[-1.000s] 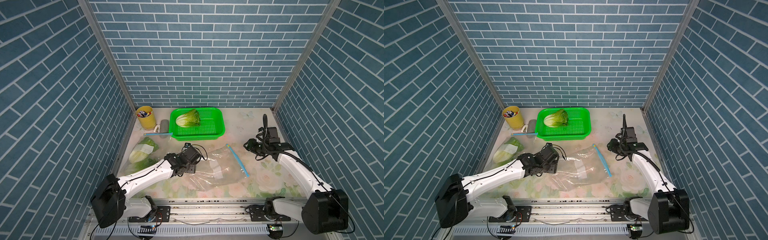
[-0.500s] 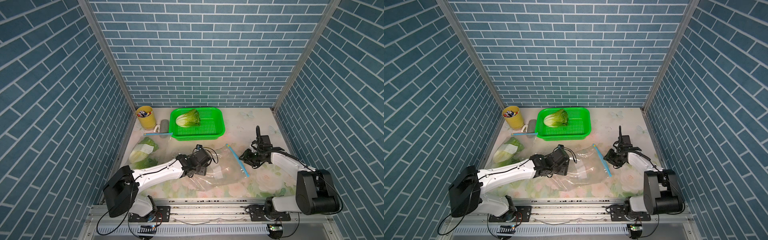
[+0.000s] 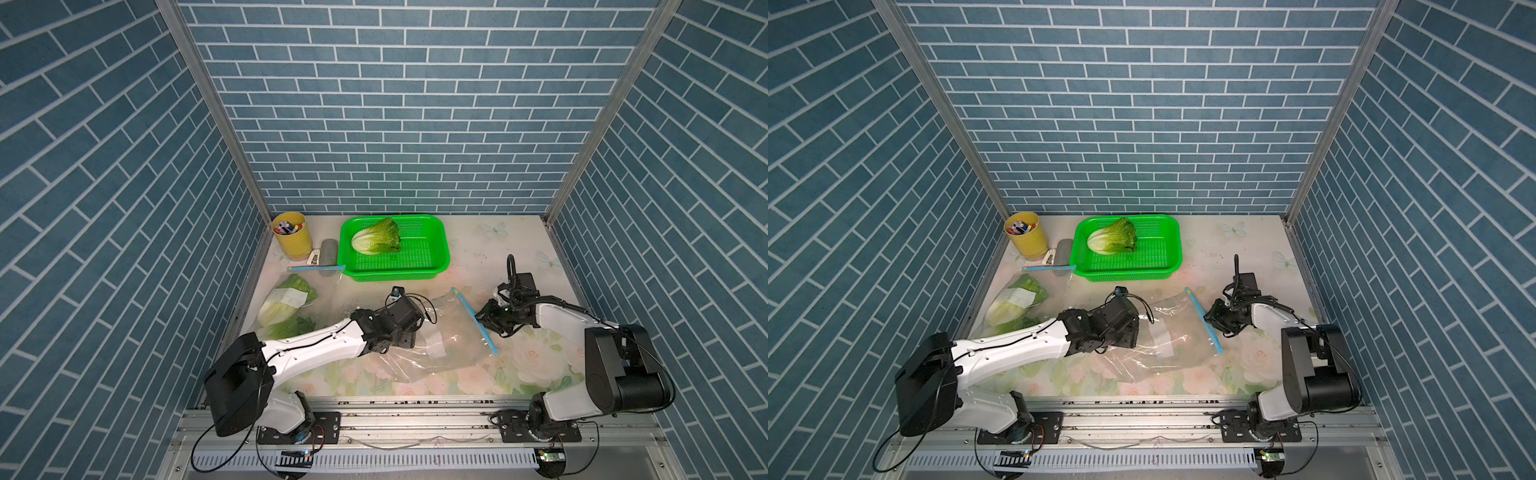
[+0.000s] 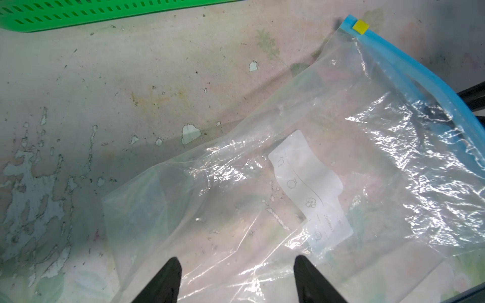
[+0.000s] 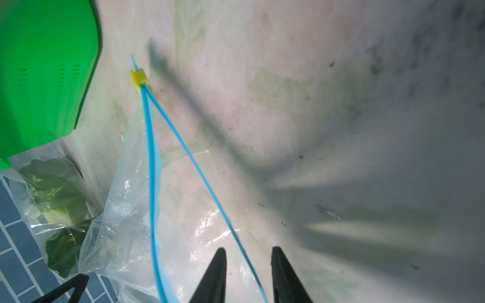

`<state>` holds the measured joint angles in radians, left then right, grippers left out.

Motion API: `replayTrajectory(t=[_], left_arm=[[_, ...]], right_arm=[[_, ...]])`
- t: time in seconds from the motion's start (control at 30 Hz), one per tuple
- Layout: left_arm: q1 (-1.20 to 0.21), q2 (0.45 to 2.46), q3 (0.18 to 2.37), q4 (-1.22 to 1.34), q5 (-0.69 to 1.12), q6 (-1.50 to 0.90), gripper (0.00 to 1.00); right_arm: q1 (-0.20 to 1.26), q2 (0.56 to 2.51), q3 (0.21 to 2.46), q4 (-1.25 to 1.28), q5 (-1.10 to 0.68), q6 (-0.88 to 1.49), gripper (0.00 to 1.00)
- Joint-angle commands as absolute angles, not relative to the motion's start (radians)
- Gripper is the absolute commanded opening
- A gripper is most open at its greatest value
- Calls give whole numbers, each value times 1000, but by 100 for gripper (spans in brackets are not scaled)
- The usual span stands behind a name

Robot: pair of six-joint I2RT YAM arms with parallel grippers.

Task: Put the chinese cabbages into a zipper bag and zip it
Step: Pick up the zipper food storage bag at the center of the board.

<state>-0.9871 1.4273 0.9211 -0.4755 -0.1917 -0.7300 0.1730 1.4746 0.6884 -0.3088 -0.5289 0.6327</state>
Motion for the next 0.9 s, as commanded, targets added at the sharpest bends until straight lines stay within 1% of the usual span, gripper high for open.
replayTrajectory(t=[0.0,0.2,0.37,0.63,0.87], left_arm=[[-992,1408,912,-477,-216,-742,71],[-992,1392,904,-479,-236,-750,71],[-992,1354,894,-492,-262,-752,71],[-991,1219,920,-586,-331,-745,73],[-989,1090,1014,-729,-425,-714,74]], right_arm=[[182,1476,680,-288,-549,661,23],[194,1457,685,-284,-564,661,8],[221,1420,704,-294,-565,658,1],[308,1281,800,-367,-526,664,0],[383,1205,928,-405,-528,669,0]])
